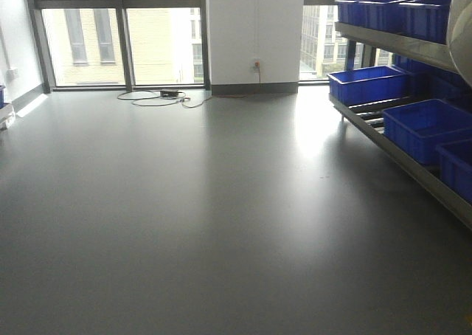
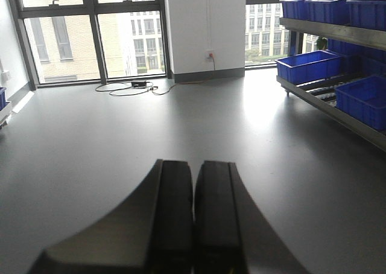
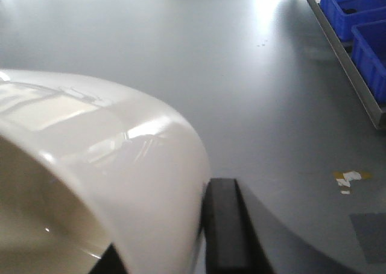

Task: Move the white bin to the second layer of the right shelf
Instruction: 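Turn the base toward the roller shelf rack with blue bins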

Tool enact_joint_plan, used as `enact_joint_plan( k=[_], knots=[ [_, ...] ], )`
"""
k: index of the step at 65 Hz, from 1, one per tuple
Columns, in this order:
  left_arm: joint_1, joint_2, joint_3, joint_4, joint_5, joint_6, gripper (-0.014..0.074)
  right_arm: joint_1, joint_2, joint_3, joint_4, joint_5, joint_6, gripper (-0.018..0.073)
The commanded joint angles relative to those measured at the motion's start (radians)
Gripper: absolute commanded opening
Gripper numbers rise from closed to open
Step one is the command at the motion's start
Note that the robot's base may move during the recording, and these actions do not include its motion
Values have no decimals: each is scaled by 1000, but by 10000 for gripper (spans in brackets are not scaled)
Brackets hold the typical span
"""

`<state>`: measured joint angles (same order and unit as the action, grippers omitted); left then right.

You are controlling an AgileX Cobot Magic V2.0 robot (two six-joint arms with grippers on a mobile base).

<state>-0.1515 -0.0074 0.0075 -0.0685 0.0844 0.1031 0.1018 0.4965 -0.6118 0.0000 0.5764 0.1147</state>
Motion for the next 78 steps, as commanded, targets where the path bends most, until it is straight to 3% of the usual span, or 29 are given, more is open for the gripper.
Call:
enact_joint_plan(
  k=[1, 78],
  knots=[
    [-8, -14, 37, -5, -84, -4, 85, -8, 1, -31, 9, -100, 0, 57],
    [-8, -14, 37, -5, -84, -4, 85, -8, 1, -31, 9, -100, 0, 57]
  ],
)
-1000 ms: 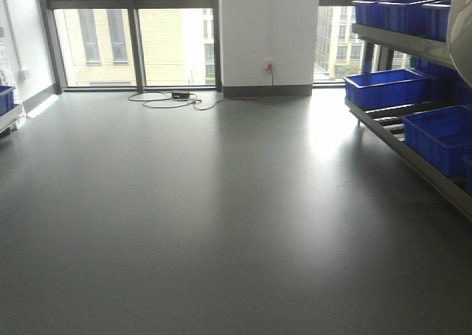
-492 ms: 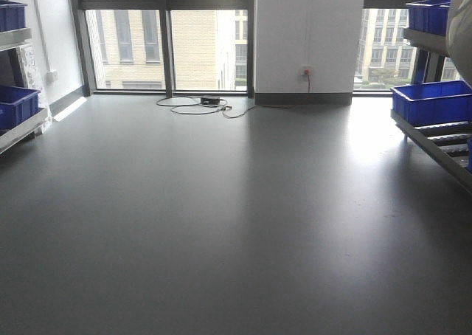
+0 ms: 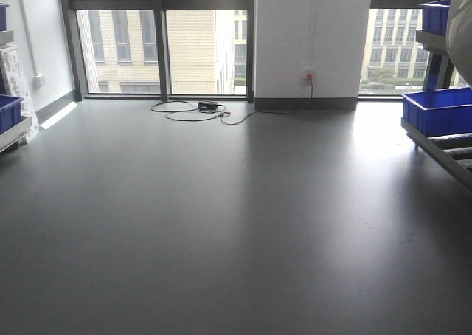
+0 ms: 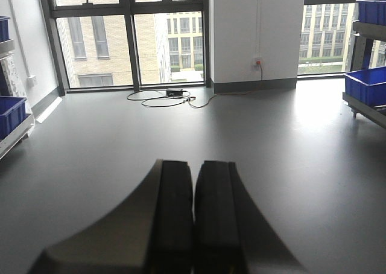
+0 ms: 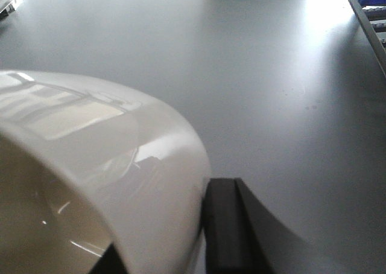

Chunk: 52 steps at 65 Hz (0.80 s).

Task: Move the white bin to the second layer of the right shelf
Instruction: 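Turn the base toward the roller shelf rack with blue bins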

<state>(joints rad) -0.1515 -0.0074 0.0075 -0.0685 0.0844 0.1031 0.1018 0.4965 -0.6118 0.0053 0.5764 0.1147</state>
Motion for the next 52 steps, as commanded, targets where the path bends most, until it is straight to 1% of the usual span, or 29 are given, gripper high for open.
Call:
enact_joint_plan(
  k=[1, 52],
  knots=[
    [-8, -14, 37, -5, -84, -4, 85, -8, 1, -31, 4, -100, 0, 57],
    [-8, -14, 37, -5, -84, -4, 85, -8, 1, -31, 4, -100, 0, 57]
  ],
)
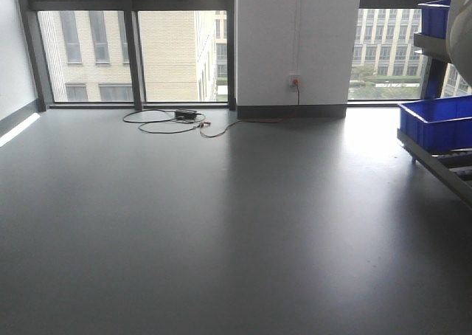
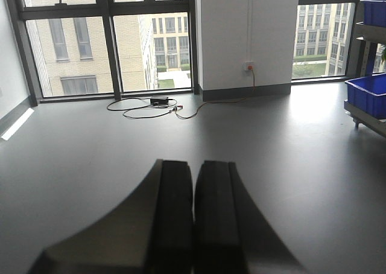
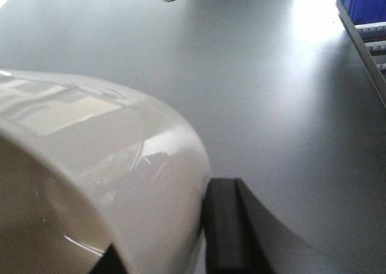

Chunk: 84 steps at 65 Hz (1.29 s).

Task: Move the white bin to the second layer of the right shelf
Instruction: 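Turn the base toward the roller shelf rack with blue bins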

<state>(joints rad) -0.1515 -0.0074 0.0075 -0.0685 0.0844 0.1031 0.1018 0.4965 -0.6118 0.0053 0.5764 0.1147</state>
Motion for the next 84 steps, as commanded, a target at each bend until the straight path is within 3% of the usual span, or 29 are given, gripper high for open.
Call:
enact_joint_plan(
  k=[1, 84],
  knots=[
    [-8, -14, 37, -5, -84, -4, 85, -8, 1, -31, 4, -100, 0, 57],
    [-8, -14, 37, -5, -84, -4, 85, -8, 1, -31, 4, -100, 0, 57]
  ],
)
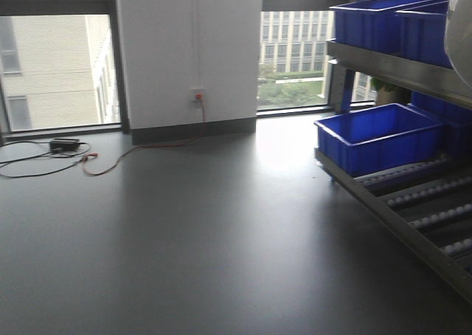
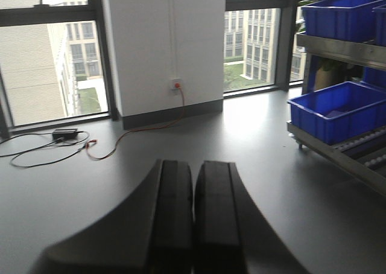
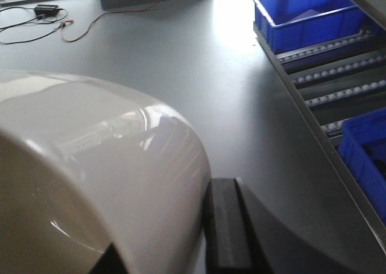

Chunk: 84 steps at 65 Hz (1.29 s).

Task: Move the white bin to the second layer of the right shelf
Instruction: 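Turn the base toward the roller shelf rack with blue bins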

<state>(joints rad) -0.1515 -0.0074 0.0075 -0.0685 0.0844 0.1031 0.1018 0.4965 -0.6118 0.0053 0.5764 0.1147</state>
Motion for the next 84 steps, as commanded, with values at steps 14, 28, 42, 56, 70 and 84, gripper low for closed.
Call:
enact_joint_plan(
  k=[14, 28, 42, 56, 70, 84],
  knots=[
    [-8, -14, 37, -5, -84, -4, 85, -8, 1, -31, 4, -100, 0, 57],
    [-8, -14, 37, -5, -84, -4, 85, -8, 1, -31, 4, -100, 0, 57],
    [-8, -14, 37, -5, -84, -4, 85, -8, 1, -31, 4, -100, 0, 57],
    [-8, -14, 37, -5, -84, -4, 85, -8, 1, -31, 4, -100, 0, 57],
    [-8, -14, 37, -5, -84, -4, 85, -8, 1, -31, 4, -100, 0, 57],
    [-8, -14, 37, -5, -84, -4, 85, -8, 1, -31, 4, -100, 0, 57]
  ],
)
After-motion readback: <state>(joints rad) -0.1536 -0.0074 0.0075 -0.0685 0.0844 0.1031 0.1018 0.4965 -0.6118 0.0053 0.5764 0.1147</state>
